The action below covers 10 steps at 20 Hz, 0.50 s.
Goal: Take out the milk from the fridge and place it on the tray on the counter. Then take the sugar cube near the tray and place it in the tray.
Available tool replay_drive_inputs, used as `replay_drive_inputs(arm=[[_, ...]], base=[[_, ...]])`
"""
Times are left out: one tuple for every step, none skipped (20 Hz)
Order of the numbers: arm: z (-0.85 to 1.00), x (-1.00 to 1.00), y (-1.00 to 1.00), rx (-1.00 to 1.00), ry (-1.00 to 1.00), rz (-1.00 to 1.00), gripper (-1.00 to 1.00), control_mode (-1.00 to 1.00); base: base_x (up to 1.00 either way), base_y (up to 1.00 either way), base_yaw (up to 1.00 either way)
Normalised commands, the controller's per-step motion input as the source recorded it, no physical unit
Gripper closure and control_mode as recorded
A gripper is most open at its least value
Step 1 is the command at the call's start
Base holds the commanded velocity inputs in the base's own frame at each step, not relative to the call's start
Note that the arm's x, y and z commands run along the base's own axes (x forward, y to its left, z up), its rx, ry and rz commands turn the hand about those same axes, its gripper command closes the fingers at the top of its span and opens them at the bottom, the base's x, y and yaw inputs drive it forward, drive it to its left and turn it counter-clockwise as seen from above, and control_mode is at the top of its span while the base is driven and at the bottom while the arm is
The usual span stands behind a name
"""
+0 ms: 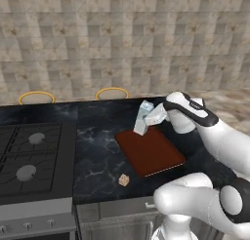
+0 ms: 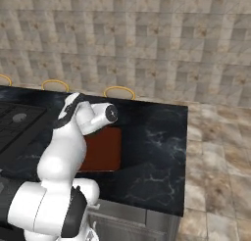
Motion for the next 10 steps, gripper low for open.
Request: replay_drive_inputs(arm=[[-0.15, 0.47, 0.0, -0.15, 0.0, 0.39, 1.0, -1.0], [-0.11, 0.31, 0.0, -0.17, 0.0, 0.35, 1.0, -1.0], [-0.09, 0.2, 0.0, -0.19, 0.0, 0.32, 1.0, -1.0], [-0.06, 0.0, 0.03, -0.23, -0.01, 0.28, 1.0, -1.0], [-0.08, 0.0, 0.06, -0.26, -0.02, 0.23, 1.0, -1.0], [-0.08, 0.0, 0.06, -0.27, -0.02, 0.2, 1.0, -1.0], [-0.07, 0.0, 0.19, -0.27, -0.02, 0.11, 1.0, -1.0], [-0.04, 0.0, 0.4, -0.29, -0.03, 0.03, 1.0, -1.0], [0.0, 0.0, 0.39, -0.27, -0.02, 0.0, 1.0, -1.0], [0.0, 0.0, 0.43, -0.22, 0.0, 0.0, 1.0, -1.0]], base=[[0.0, 0.0, 0.0], [0.0, 0.0, 0.0], [0.0, 0.0, 0.0], [0.0, 0.0, 0.0], [0.0, 0.0, 0.0], [0.0, 0.0, 0.0], [0.0, 0.0, 0.0], [0.0, 0.0, 0.0], [0.0, 0.0, 0.0], [0.0, 0.0, 0.0]])
